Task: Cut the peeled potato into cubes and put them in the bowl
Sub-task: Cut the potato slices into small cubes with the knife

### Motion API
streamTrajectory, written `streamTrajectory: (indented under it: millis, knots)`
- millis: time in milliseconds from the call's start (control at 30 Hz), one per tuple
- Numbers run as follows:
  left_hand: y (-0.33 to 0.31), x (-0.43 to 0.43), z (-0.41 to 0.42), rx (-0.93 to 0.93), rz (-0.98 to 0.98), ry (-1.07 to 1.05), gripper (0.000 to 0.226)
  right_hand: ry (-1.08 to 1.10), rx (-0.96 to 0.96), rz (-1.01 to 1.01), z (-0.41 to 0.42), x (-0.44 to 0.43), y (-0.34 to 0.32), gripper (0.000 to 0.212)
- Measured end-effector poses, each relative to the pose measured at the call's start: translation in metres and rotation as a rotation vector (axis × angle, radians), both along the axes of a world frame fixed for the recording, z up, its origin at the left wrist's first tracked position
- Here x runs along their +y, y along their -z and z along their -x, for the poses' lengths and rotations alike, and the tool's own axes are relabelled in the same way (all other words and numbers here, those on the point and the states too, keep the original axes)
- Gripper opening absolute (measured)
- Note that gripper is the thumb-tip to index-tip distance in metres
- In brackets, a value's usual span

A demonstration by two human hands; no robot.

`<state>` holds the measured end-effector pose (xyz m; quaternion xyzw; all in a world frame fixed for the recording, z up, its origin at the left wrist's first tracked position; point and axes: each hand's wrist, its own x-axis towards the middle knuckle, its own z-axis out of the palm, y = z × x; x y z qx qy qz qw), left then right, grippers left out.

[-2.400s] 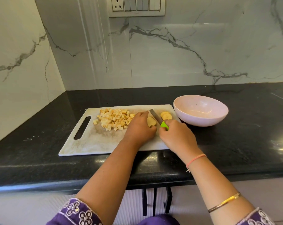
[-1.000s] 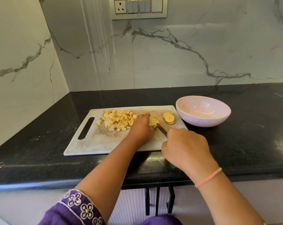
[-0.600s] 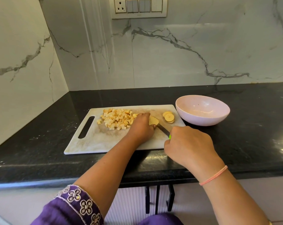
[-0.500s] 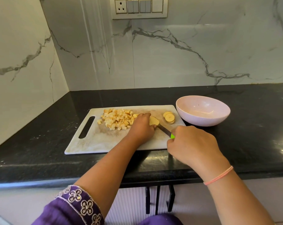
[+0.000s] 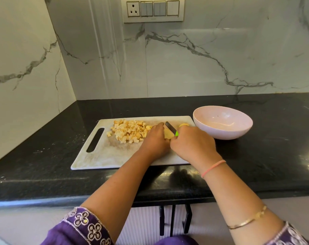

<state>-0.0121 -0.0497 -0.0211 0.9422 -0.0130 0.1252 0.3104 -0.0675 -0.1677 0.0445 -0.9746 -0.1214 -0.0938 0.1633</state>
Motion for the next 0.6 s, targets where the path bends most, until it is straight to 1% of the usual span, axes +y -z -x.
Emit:
streamTrajectory:
  millis: [33, 100, 167, 300, 367, 433, 500, 533, 600]
  knots:
    - [-0.001, 0.001, -0.001, -0.005, -0.001, 0.005, 0.045, -0.002, 0.003, -0.001, -0.003, 0.003, -0.001, 0.024]
    - [-0.002, 0.003, 0.001, -0.004, -0.013, 0.015, 0.052, -0.005, 0.019, 0.021, -0.007, 0.009, -0.001, 0.028]
    - [0.000, 0.003, 0.003, 0.006, -0.013, 0.018, 0.058, -0.005, 0.038, 0.053, -0.008, 0.012, 0.001, 0.027]
    - [0.001, 0.000, 0.002, 0.010, 0.003, 0.021, 0.062, -0.016, 0.055, 0.098, -0.008, 0.009, -0.003, 0.026]
    - [0.000, 0.001, 0.000, 0.020, 0.009, 0.012, 0.069, -0.041, 0.059, 0.118, -0.004, 0.008, -0.008, 0.018]
    - [0.000, 0.003, 0.000, 0.023, 0.016, -0.002, 0.069, -0.066, 0.042, 0.130, 0.004, 0.006, -0.011, 0.003]
    - [0.001, 0.003, 0.000, 0.022, 0.021, -0.011, 0.067, -0.091, 0.033, 0.137, 0.013, 0.003, -0.011, 0.015]
    - [0.002, 0.003, -0.001, 0.019, 0.019, -0.017, 0.065, -0.097, 0.033, 0.145, 0.017, 0.000, -0.010, 0.018]
    - [0.002, 0.001, -0.001, 0.010, 0.010, -0.022, 0.063, -0.104, 0.009, 0.158, 0.025, -0.006, -0.007, 0.014]
